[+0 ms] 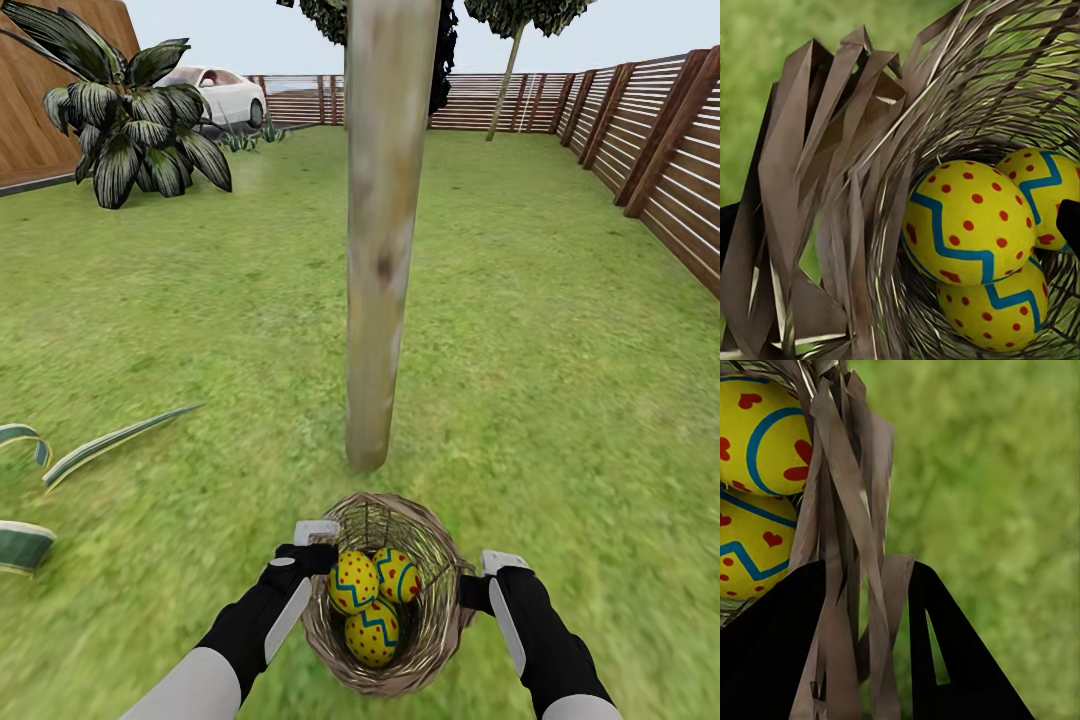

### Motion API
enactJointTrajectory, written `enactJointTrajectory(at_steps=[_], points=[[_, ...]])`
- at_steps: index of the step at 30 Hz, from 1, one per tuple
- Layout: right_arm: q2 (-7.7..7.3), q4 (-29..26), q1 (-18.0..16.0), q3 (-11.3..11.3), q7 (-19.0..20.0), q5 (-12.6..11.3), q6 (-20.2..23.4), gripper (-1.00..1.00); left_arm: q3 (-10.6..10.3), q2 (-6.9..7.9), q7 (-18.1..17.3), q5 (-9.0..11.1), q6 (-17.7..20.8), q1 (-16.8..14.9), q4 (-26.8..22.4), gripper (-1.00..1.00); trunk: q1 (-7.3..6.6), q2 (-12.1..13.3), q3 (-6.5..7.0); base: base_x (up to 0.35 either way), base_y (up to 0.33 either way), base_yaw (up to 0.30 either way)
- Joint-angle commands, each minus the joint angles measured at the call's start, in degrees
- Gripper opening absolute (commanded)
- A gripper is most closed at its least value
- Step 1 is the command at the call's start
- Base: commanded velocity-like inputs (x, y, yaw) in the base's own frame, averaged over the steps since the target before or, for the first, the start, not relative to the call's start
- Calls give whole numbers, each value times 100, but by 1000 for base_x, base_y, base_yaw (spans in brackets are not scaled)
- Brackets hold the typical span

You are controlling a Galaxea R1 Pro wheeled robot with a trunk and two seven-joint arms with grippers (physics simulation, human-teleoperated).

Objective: Take the three Easter eggs out of the wicker basket on the lawn in the garden, then place them on the lawn next to a single tree (choose any tree) so that all three eggs are next to the same tree and none are left in the basket.

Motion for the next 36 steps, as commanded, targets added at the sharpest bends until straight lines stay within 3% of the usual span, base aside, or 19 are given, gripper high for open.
enactJointTrajectory(at_steps=[1, 8, 11, 16, 18, 19, 20, 21, 22, 24, 27, 32, 33, 36], points=[[8, 141, 0, -21, 13, 10, -44, -100, -36, 4, 53, 62, 19, -5, -7, 100, 1, -1, -5, 0, 0, 0], [9, 137, 0, -23, 13, 10, -44, -100, -39, 4, 53, 60, 10, -5, -137, 100, 1, -1, -5, 0, 0, 0], [8, 138, 0, -21, 13, 10, -44, -100, -48, 91, 61, 67, 51, 29, -830, 100, 1, -1, -5, 0, 0, 0], [9, 140, 0, -23, 13, 10, -44, -100, -53, 169, 61, 76, 76, 52, -1348, 100, 1, -1, -5, 0, 0, 0], [8, 141, 0, -23, 13, 10, -44, -100, -60, 316, -33, 123, 314, 172, -2005, 100, 1, -1, -5, 0, 0, 0], [8, 141, 0, -23, 13, 10, -44, -100, -50, 442, -466, 304, 580, 380, -2573, 100, 1, -1, -5, 0, 0, 0], [8, 141, 0, -23, 13, 10, -44, -100, -35, 732, -1107, 620, 816, 569, -3102, 100, 1, -1, -5, 0, 0, 0], [8, 141, 0, -23, 13, 10, -44, -100, 5, 1217, -1913, 1168, 1043, 700, -3479, 100, 1, -1, -5, 0, 0, 0], [10, 141, 0, -23, 13, 10, -44, -100, 97, 1728, -2747, 1979, 1158, 756, -3629, 100, 1, -1, -5, 0, 0, 0], [9, 141, 0, -23, 12, 10, -44, -100, 185, 2264, -3699, 3186, 1212, 787, -3572, 100, 1, -1, -5, 0, 0, 0], [8, 141, 0, -22, 13, 11, -47, -100, 203, 2409, -3963, 3533, 1210, 794, -3524, 100, 1, -1, -5, 0, 0, 0], [8, 141, 0, -22, 13, 18, -48, -100, 205, 2436, -4011, 3596, 1206, 795, -3515, 100, 1, -1, -5, 0, 0, 0], [8, 141, 0, -22, 13, 19, -48, 100, 204, 2437, -4014, 3600, 1206, 795, -3515, 100, 1, -1, -5, 0, 0, 0], [9, 141, 0, -23, 13, 19, -45, 100, 202, 2439, -4015, 3603, 1206, 795, -3514, 100, 1, -1, -5, 0, 0, 0]])
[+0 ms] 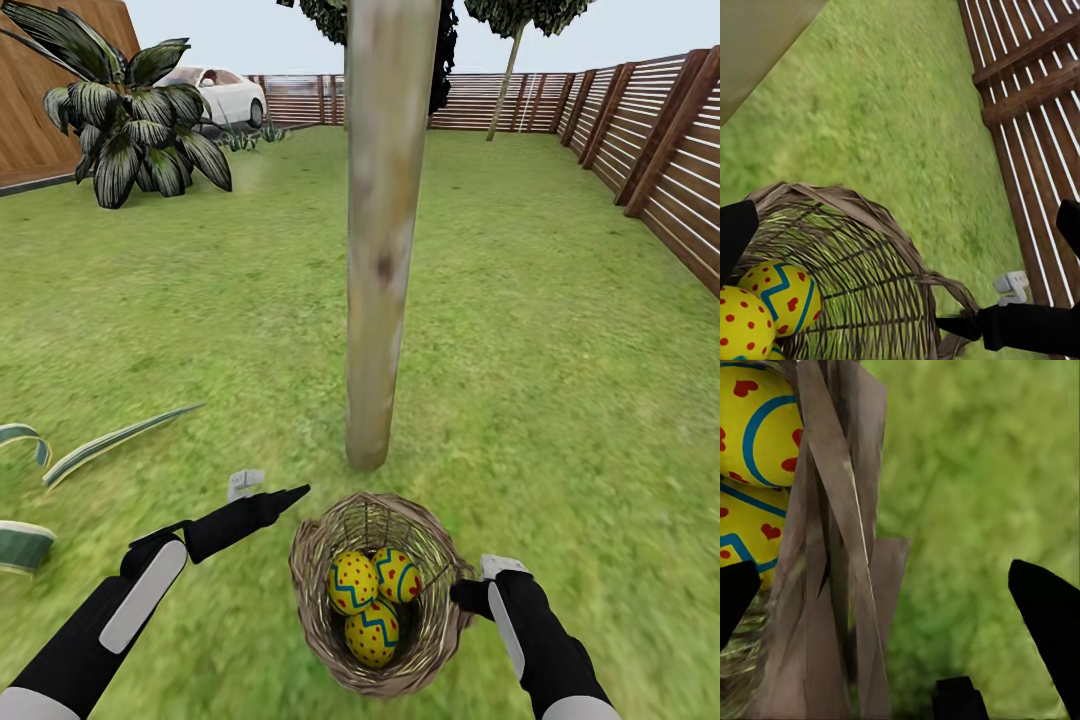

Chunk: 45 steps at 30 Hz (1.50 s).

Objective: Take the three Easter eggs out of the wicker basket on the lawn in the garden, then place them on the lawn next to a single tree (choose any tree) so that all three eggs are next to the same tree and none are left in the basket.

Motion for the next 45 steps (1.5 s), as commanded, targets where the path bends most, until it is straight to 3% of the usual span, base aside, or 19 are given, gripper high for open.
enactJointTrajectory(at_steps=[1, 17, 45], points=[[6, -6, -3, -14, -2, 15, 27, 100, -6, 4, 10, 54, 37, -4, 0, 100, -1, -2, -4, 0, 0, 0], [6, -6, -3, -14, -6, 15, 27, 100, -6, -2, 9, 63, 37, -4, 1, 100, -1, -2, -4, 0, 0, 0], [14, -15, -3, -14, 17, 15, 22, 100, -6, -13, 15, 59, 46, -4, 0, 100, -616, 1121, 498, 0, 0, 0]])
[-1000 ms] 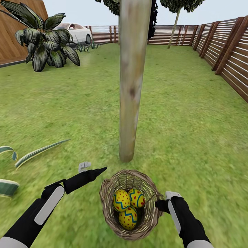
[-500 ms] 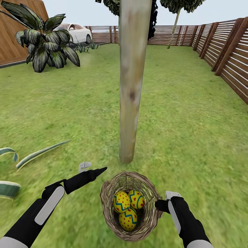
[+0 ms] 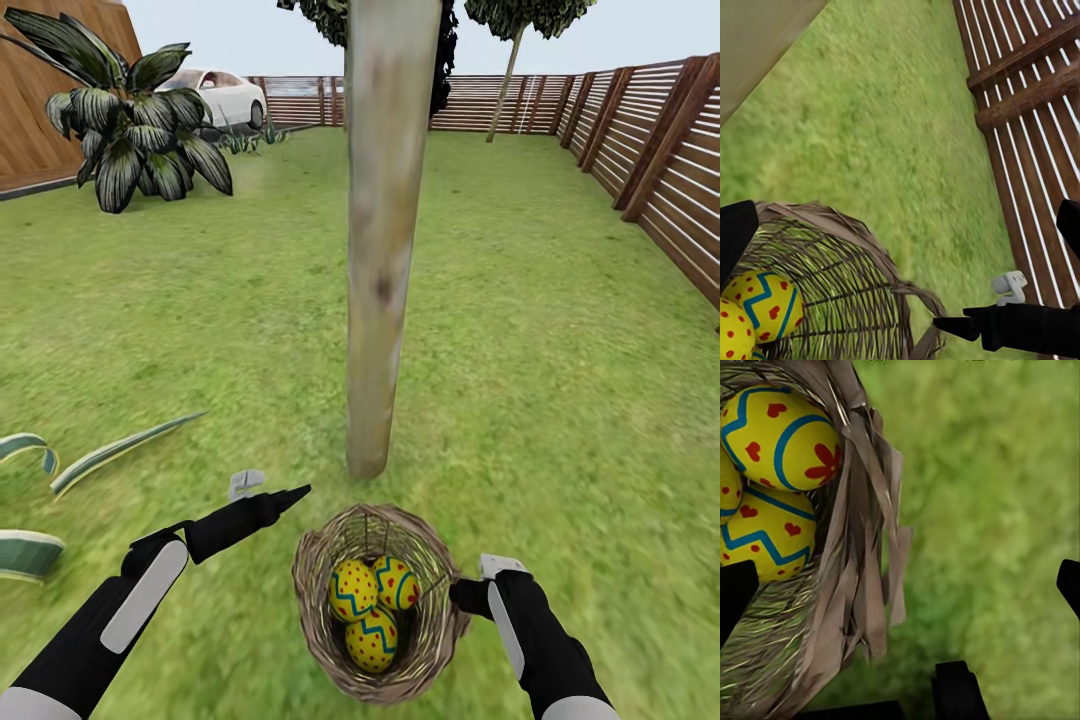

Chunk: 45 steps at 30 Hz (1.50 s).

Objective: Take the three Easter eggs out of the wicker basket on the lawn in the garden, then place them on the lawn next to a single tree (choose any tree) so that all three eggs are next to the same tree and none are left in the basket.

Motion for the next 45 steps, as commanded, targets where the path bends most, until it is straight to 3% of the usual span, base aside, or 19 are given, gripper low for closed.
enactJointTrajectory(at_steps=[1, 14, 27, 29, 33, 35, 39, 40, 42, 43, 45], points=[[6, -7, -3, -14, -4, 15, 28, 100, -10, 4, 8, 51, 37, -3, 1, 100, -23, 40, 14, 0, 0, 0], [4, -17, -3, -14, -11, 13, 31, 100, -14, -1, 8, 55, 34, -3, 19, 100, -309, 561, 248, 0, 0, 0], [-2, -124, -3, -14, 22, -35, 39, 100, -18, -56, 15, 44, 21, -3, 373, 100, -594, 1082, 481, 0, 0, 0], [-2, -258, 2, -18, 175, -42, 39, 100, -16, -91, 16, 41, 20, -3, 468, 100, -638, 1163, 517, 0, 0, 0], [-25, -646, 22, -30, 873, -46, 43, 100, -18, -118, 17, 6, 14, -3, 696, 100, -726, 1323, 589, 0, 0, 0], [-39, -987, 32, -39, 1187, -59, 62, 100, -15, -125, 12, -159, -17, -3, 977, 100, -770, 1403, 625, 0, 0, 0], [-63, -1718, 52, -76, 1620, -386, 84, 100, -8, -109, -2, -361, -265, -3, 1495, 100, -858, 1564, 696, 0, 0, 0], [-112, -1845, 57, -85, 1757, -539, 87, 100, -2, -100, -15, -380, -355, -3, 1721, 100, -880, 1604, 714, 0, 0, 0], [-398, -1984, 65, -100, 2068, -856, 92, 100, 1, -81, -46, -402, -571, -3, 2182, 100, -924, 1684, 750, 0, 0, 0], [-627, -2011, 69, -106, 2229, -988, 92, 100, 2, -76, -61, -408, -718, -3, 2397, 100, -946, 1724, 768, 0, 0, 0], [-1235, -2000, 73, -114, 2570, -1212, 92, 100, -2, -68, -79, -414, -1075, -3, 2807, 100, -989, 1804, 804, 0, 0, 0]])
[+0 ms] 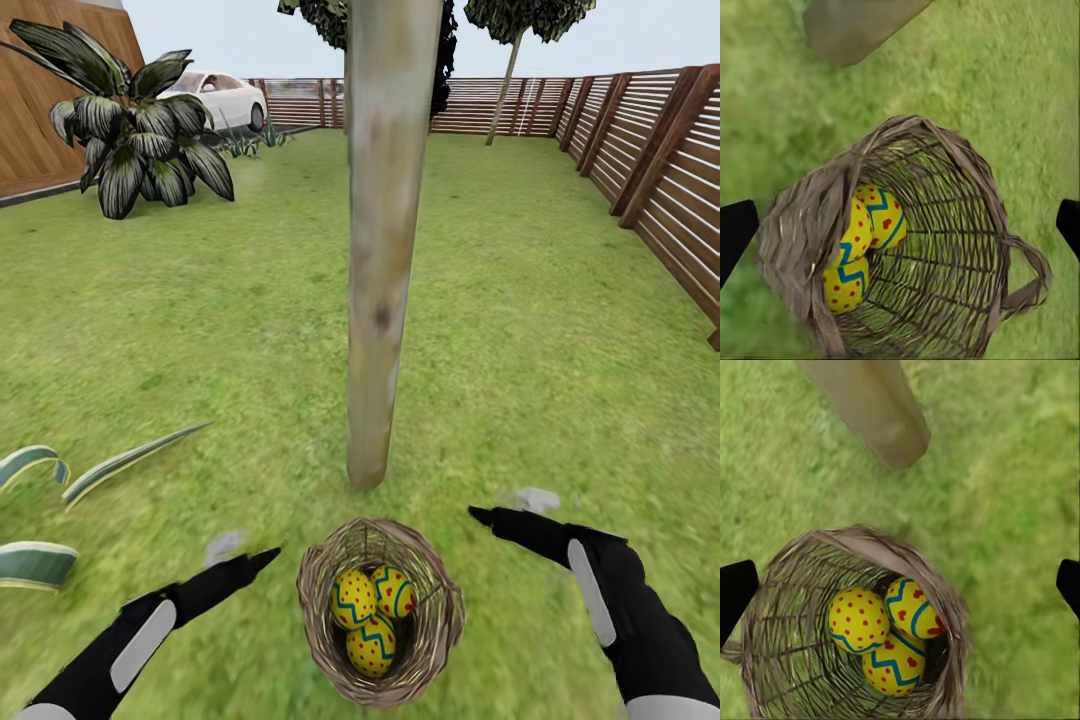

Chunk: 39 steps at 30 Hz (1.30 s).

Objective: Take the three Easter eggs out of the wicker basket on the lawn in the garden, then place them on the lawn next to a single tree (choose any tree) so that all three eggs are next to the same tree and none are left in the basket.

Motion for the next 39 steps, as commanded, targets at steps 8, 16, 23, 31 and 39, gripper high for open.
enactJointTrajectory(at_steps=[8, 16, 23, 31, 39], points=[[-1852, 2226, 1, -24, 1178, -380, -75, 100, -31, 64, -573, 65, -1388, -5, 1870, 100, -133, 240, 104, 0, 0, 0], [-1965, 5066, 1, -18, 1305, -387, -2684, 100, -41, 27, -666, 101, -2225, -5, 2649, 100, -133, 240, 104, 0, 0, 0], [-1918, 5772, 1, -13, 1257, -380, -3587, 100, -37, -180, -641, 83, -2372, -5, 2885, 100, -133, 240, 104, 0, 0, 0], [-1907, 6183, 1, -7, 1241, -378, -4184, 100, -30, -204, -629, 86, -2402, -5, 2998, 100, -133, 240, 104, 0, 0, 0], [-1907, 6189, 1, -5, 1234, -378, -4202, 100, -30, -204, -620, 86, -2405, -5, 3002, 100, -133, 240, 104, 0, 0, 0]])
